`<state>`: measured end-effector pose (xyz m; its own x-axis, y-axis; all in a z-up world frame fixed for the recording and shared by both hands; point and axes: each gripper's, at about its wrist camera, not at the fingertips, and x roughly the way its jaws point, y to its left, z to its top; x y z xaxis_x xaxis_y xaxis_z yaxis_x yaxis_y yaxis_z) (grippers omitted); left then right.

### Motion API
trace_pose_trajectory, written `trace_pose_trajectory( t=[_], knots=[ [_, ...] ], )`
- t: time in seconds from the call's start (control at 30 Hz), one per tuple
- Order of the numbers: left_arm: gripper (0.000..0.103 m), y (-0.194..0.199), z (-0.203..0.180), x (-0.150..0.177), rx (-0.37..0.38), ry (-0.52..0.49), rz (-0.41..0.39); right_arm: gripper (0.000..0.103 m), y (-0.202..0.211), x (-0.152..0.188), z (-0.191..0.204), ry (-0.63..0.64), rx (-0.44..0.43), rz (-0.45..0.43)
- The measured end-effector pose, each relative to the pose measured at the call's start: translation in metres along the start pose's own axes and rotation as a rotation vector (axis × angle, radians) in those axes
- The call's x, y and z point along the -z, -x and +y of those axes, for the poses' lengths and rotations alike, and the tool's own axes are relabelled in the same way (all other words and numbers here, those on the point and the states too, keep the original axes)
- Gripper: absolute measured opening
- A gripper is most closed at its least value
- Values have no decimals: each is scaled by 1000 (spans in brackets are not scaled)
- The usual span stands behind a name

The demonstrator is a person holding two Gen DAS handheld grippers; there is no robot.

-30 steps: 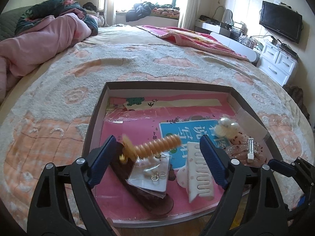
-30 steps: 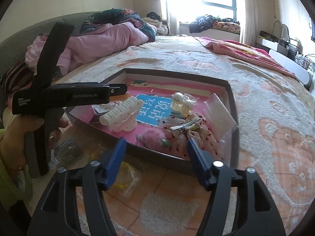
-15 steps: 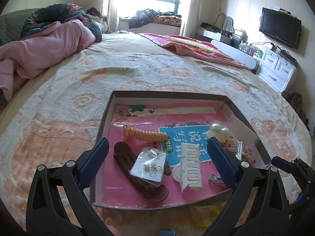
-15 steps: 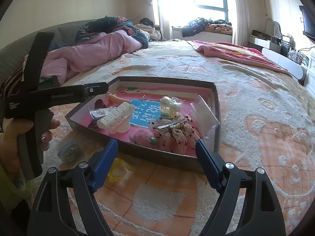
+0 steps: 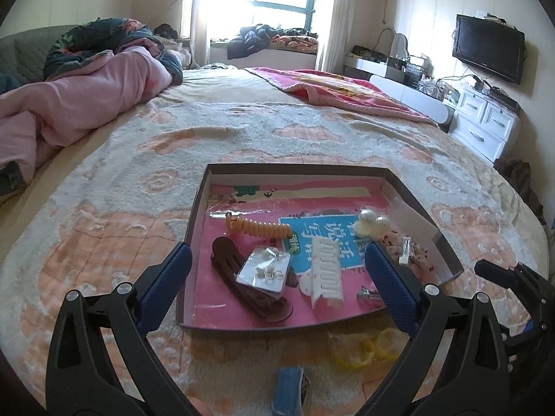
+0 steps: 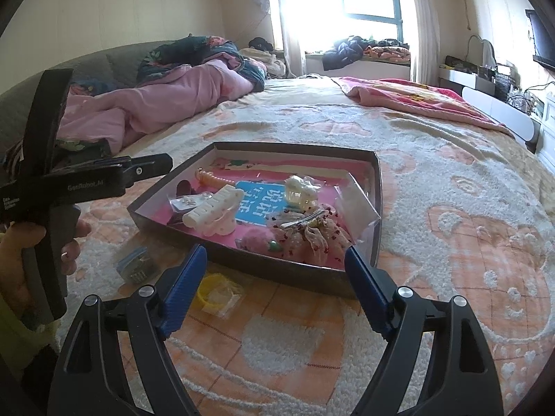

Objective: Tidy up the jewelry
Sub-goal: 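Grasp the blue case with the left gripper while the right gripper grasps the yellow hair-tie bag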

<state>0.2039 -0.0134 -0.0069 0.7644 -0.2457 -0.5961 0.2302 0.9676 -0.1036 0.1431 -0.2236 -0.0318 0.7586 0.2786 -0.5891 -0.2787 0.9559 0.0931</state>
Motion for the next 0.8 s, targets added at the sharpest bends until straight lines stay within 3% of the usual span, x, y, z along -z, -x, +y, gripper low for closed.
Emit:
trace_pose_trajectory(
  t=[0.37,0.8],
  knots=[
    [91,15,-1,14,-11,-16,3,79,7,5,6,15,-15,6],
    [91,21,13,49,-32,12,82,79,-5,15,20,64,-69,60]
  ],
)
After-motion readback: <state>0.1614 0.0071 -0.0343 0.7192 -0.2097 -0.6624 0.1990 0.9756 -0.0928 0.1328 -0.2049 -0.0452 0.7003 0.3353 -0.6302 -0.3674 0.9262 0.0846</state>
